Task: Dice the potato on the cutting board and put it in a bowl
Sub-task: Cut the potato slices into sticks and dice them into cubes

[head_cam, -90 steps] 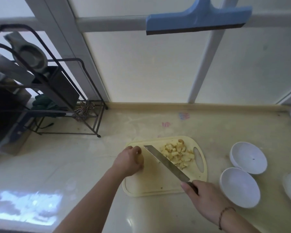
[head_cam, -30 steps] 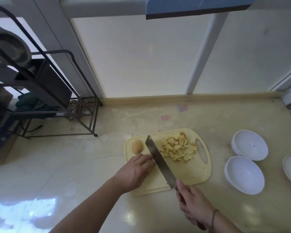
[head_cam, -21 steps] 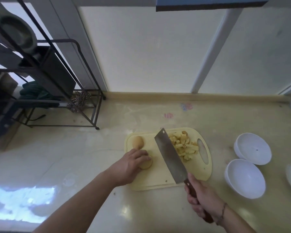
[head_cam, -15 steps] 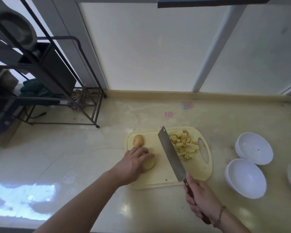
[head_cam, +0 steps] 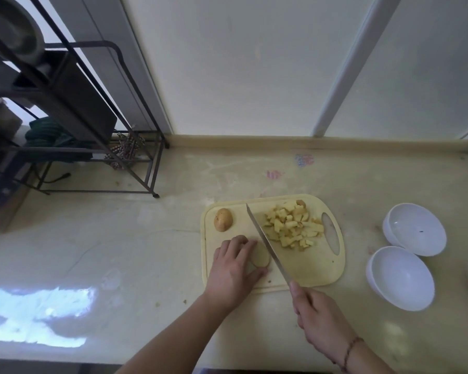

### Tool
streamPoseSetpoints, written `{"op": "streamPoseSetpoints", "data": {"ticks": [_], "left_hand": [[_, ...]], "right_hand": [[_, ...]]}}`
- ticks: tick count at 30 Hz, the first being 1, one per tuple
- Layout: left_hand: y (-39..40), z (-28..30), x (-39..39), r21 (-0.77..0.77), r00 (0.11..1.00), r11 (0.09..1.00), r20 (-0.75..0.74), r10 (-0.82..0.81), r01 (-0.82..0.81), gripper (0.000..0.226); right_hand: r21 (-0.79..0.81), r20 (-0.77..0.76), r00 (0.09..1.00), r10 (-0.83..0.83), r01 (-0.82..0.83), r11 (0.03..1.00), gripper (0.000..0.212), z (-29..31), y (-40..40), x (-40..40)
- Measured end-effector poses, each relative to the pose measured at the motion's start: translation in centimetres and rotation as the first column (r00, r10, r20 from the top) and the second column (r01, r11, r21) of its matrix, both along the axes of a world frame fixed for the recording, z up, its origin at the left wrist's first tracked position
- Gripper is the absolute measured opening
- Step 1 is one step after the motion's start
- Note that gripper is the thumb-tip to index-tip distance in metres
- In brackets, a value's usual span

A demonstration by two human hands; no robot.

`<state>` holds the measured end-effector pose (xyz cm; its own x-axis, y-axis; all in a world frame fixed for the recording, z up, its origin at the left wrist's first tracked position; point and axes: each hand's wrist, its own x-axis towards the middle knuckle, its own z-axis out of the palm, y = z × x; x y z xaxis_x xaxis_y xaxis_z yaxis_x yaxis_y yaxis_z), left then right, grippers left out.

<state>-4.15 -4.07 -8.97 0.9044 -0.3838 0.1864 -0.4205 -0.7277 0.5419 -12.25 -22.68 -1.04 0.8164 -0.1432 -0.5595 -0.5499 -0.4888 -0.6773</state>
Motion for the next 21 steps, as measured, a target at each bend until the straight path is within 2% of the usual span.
{"op": "streamPoseSetpoints", "data": {"ticks": [3, 5, 13, 18, 21], "left_hand": [[0.5, -0.5, 0.1, -0.036, 0.982, 0.990, 0.132, -0.132, 0.138, 0.027], [0.3, -0.8, 0.4, -0.050, 0.969, 0.980, 0.168, -0.181, 0.192, 0.018], [-0.1, -0.9, 0.5, -0.118, 0.972, 0.970, 0.127, -0.199, 0.214, 0.022], [0.0, -0.9, 0.4, -0.129, 0.969, 0.965, 0.126, -0.211, 0.227, 0.023], [0.0, -0.8, 0.5, -0.131, 0.969, 0.965, 0.132, -0.209, 0.226, 0.021]], "right_hand": [[0.006, 0.017, 1.000, 0.017, -0.017, 1.000, 0.055, 0.7, 0.3, -0.4], [-0.024, 0.019, 0.998, 0.055, -0.055, 0.998, 0.053, 1.1, 0.6, -0.6], [-0.079, -0.021, 0.995, 0.101, -0.102, 0.992, 0.052, 1.2, 0.2, -1.5], [-0.143, -0.014, 0.996, 0.091, -0.092, 0.985, 0.077, 0.9, 0.2, -2.3], [-0.163, -0.021, 0.990, 0.138, -0.139, 0.977, 0.061, 0.7, 1.0, -1.0]]}}
